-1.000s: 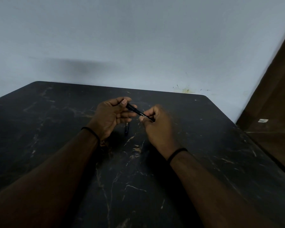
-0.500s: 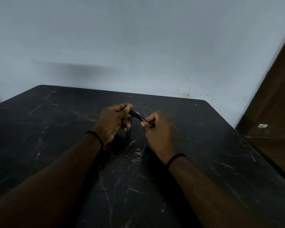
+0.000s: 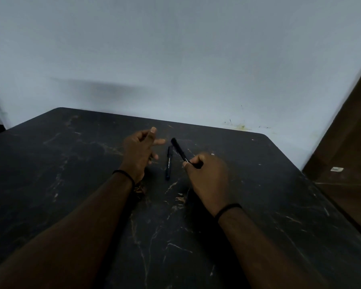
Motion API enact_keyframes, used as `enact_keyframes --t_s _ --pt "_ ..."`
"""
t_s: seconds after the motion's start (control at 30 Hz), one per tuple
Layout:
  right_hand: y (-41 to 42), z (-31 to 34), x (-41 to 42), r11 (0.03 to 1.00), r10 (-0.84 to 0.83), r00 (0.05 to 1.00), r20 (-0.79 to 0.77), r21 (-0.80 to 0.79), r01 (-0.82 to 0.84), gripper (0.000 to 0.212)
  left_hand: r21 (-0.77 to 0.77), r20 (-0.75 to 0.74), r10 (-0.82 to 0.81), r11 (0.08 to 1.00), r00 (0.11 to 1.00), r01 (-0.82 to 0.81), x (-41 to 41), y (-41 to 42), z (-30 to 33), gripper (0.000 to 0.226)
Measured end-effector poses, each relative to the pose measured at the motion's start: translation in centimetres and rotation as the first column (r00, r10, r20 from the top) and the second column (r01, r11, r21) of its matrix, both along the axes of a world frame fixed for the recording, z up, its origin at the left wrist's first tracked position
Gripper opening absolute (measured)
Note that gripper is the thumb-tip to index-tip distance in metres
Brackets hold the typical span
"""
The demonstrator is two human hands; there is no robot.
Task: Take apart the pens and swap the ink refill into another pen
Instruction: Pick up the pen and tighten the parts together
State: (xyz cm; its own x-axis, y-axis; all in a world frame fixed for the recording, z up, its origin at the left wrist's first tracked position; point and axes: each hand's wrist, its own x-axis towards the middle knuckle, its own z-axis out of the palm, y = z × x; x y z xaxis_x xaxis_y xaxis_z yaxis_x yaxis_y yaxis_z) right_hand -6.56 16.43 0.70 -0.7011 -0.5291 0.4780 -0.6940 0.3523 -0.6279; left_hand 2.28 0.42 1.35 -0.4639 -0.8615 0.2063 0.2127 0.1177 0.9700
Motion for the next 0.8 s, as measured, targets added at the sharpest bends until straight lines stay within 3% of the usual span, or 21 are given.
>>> enact_keyframes --t_s 0.1,0.33,0.47,0.6,0.8 --pt "0.2 0.3 0.3 0.994 -0.069 0.997 -0.021 0.080 0.071 0.021 0.006 0.020 0.112 0.994 0.994 -0.112 0.0 -0.3 -0.4 0.029" --pt "-2.3 0.7 0.7 0.941 -0.120 0.993 -0.020 0.315 0.121 0.027 -0.014 0.084 0.151 0.989 0.985 -0.150 -0.6 -0.1 -0.8 0.017" --pt "-4.1 0.3 0.8 0.936 -0.139 0.990 -0.024 0.322 0.139 0.027 -0.018 0.075 0.144 0.990 0.987 -0.143 -0.7 -0.3 -0.9 0.009" --pt "-5.3 0.2 0.6 0.947 -0.137 0.990 -0.030 0.289 0.140 0.037 -0.027 0.080 0.147 0.989 0.986 -0.146 -0.8 -0.2 -0.8 0.009" --pt "-5.7 -0.3 0.5 0.943 -0.170 0.985 -0.037 0.285 0.174 0.035 -0.047 0.089 0.164 0.986 0.982 -0.160 -1.0 -0.1 -0.6 0.015"
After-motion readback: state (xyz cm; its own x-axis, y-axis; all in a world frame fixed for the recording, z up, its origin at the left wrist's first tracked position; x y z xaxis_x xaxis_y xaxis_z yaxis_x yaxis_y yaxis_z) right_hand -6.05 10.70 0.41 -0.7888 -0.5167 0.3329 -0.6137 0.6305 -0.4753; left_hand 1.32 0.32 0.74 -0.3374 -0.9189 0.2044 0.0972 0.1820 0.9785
